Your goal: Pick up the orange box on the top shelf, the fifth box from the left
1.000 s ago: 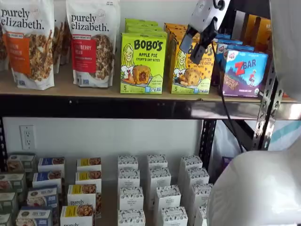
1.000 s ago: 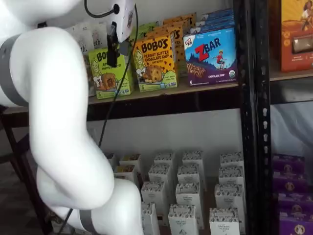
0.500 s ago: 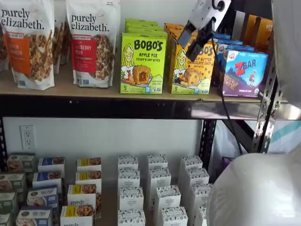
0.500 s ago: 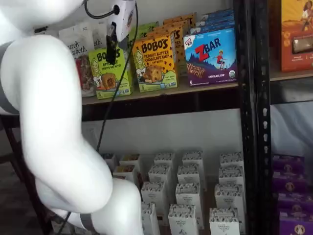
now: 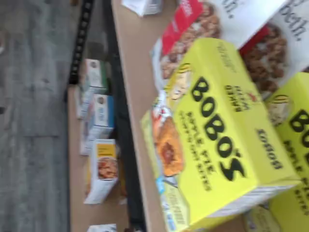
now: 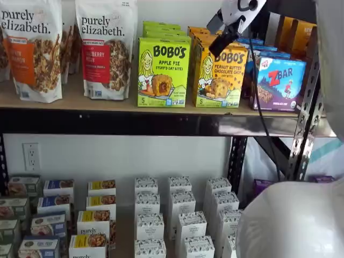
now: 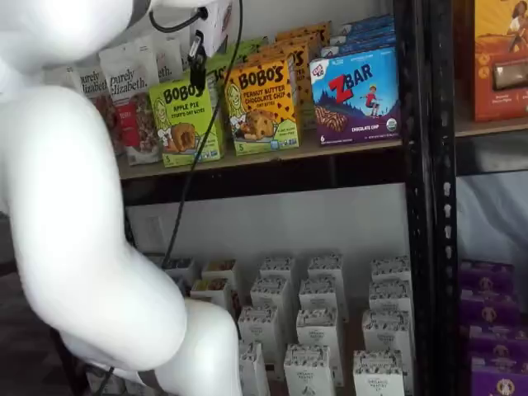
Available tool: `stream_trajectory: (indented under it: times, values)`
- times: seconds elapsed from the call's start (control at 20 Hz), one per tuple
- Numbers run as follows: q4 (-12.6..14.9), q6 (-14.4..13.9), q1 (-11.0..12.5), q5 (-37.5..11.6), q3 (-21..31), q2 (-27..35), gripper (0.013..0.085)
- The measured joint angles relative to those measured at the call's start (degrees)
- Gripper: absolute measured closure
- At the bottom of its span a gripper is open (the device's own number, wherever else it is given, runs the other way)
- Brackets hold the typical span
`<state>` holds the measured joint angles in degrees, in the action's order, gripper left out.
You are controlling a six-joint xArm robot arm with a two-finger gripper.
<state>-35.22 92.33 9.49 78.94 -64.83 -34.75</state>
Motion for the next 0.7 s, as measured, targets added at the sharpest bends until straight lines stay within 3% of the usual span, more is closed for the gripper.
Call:
stream_trajectory:
  times: [0.15, 0.7]
  values:
    - [0.7, 0.2, -0.2, -3.6, 0.7, -0.4, 0.013]
    - [5.2, 3.2, 0.5, -9.0, 0.4, 1.6, 0.013]
